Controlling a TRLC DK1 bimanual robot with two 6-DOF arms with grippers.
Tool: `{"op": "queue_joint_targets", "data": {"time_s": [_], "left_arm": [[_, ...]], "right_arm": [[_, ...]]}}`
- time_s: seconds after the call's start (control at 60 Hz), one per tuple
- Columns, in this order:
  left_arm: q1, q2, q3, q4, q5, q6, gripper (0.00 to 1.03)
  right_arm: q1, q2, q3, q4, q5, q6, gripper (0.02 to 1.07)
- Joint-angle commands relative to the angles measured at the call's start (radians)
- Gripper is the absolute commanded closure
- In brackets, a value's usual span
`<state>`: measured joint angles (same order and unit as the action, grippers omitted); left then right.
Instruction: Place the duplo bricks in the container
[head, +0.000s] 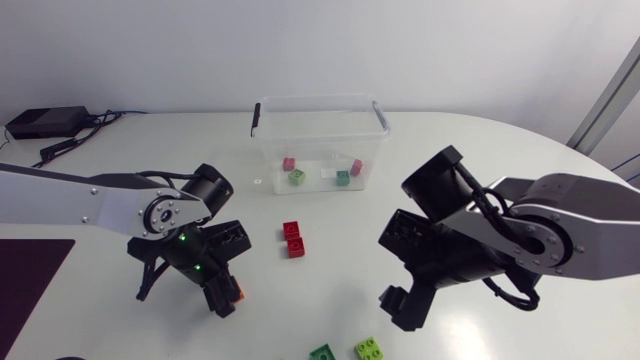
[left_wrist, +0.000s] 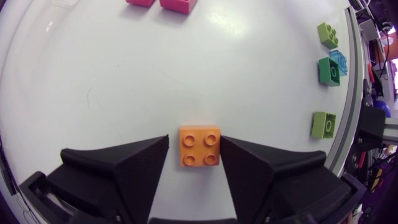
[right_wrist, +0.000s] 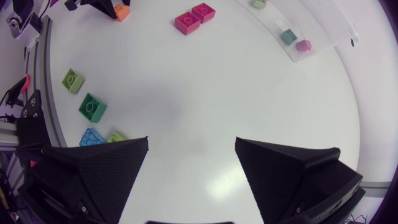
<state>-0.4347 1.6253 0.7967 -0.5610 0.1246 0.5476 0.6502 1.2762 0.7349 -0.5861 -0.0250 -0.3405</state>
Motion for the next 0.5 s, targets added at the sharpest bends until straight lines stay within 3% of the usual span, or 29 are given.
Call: {"op": "queue_joint_targets", "data": {"time_s": [0.0, 0.2, 0.483], "left_arm": [[-0.01, 0.025, -0.03, 0.001, 0.009, 0.038, 0.8], [-0.024, -0.061, 0.006, -0.068, 0.009, 0.043, 0.83], [0.01, -0.24, 0.308, -0.206, 0.009, 0.005, 0.82]], "right_arm": [[0.006, -0.014, -0.029, 0.002, 0.002, 0.018, 0.06], [0.049, -0.001, -0.037, -0.003, -0.003, 0.049, 0.06], [0.117, 0.086, -0.015, -0.05, -0.052, 0.101, 0.07]]}}
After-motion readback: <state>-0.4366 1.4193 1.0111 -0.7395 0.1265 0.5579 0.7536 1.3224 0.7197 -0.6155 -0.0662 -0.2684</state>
